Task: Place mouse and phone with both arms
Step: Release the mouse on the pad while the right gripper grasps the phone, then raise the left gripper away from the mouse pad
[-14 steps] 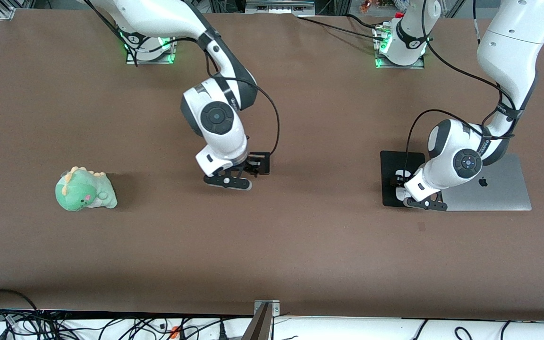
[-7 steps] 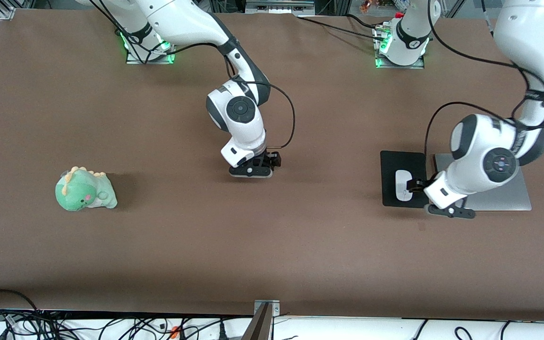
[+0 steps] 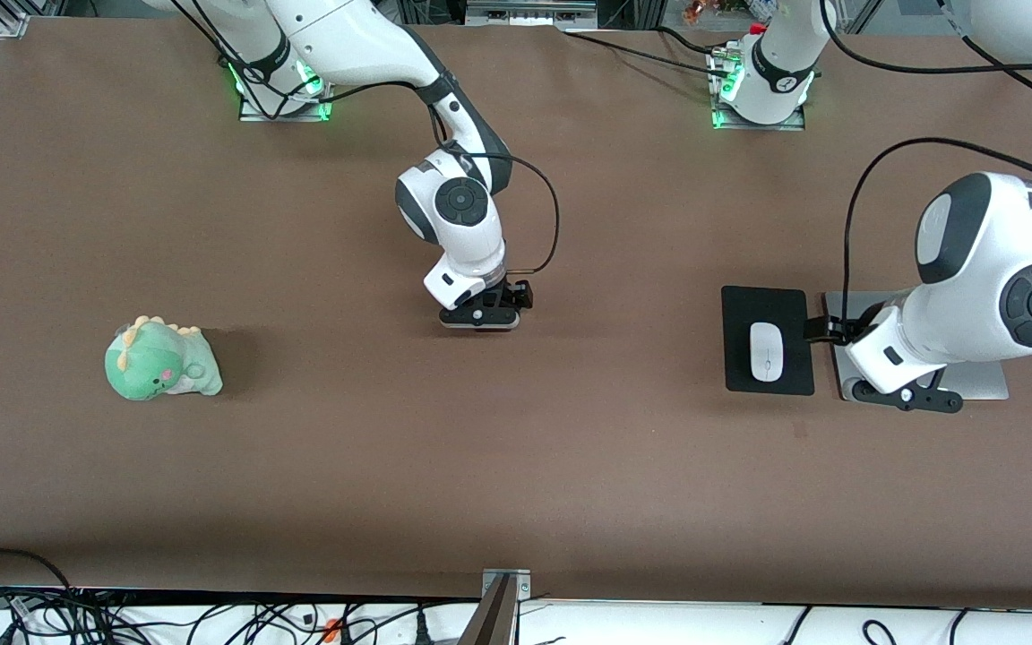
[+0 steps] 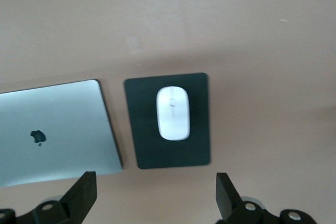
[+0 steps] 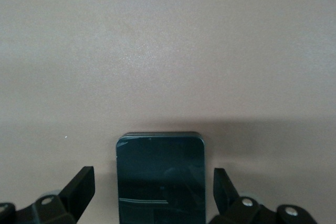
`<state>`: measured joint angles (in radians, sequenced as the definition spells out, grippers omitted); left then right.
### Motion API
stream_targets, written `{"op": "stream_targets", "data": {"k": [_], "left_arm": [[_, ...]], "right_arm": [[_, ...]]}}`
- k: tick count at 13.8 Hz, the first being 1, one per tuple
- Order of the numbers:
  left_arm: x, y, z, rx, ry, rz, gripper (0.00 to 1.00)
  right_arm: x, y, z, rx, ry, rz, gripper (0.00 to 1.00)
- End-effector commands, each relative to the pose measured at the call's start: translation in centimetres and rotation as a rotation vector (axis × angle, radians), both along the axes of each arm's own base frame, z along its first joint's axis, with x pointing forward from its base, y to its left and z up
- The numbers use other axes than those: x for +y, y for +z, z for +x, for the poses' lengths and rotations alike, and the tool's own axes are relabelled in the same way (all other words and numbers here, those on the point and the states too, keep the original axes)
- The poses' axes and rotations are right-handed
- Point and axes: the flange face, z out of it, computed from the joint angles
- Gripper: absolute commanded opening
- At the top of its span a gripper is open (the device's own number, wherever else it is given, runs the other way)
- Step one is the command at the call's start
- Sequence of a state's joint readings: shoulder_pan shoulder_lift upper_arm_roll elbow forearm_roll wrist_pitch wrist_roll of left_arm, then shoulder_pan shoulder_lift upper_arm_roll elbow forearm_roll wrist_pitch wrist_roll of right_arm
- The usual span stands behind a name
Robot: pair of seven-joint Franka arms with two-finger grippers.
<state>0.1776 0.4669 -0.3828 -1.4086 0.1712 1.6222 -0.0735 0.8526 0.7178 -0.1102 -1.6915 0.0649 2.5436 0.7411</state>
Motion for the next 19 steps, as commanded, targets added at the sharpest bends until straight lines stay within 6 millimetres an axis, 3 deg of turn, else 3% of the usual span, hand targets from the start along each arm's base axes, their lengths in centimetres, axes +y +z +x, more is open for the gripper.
{"op": "stream_targets", "data": {"k": [1,5,7,12,14,16,19], "left_arm": [[-2.6,4.9,-1.9,-0.025,-0.038,0.0,1.0],[0.9,10.9,-3.4,-0.116,0.06,0.011,1.0],[2.0,13.2,-5.4,-0.143,-0.007,-0.001,1.0],[1.6,20.1,-9.8,-0.249,-0.083,-0.008,1.0],[1.7,21.6,-10.8,-0.276,-0.072,-0.011,1.0],[2.5,22.3,-11.2,-0.288,-0.065,-0.009,1.0],[2.1,23.2,-12.3,-0.278,-0.075,-0.014,1.0]], "right_arm": [[-0.1,-0.8,-1.1,-0.034,0.024,0.002,1.0],[0.0,-1.6,-1.7,-0.032,0.038,-0.012,1.0],[-0.1,-1.8,-2.0,-0.029,0.044,-0.019,1.0],[-0.3,-3.4,-2.0,-0.042,0.066,-0.038,1.0],[-0.4,-3.5,-1.9,-0.042,0.066,-0.041,0.9],[-0.4,-3.6,-1.8,-0.041,0.068,-0.042,0.74],[-0.1,-3.3,-1.7,-0.046,0.071,-0.036,0.5]]}}
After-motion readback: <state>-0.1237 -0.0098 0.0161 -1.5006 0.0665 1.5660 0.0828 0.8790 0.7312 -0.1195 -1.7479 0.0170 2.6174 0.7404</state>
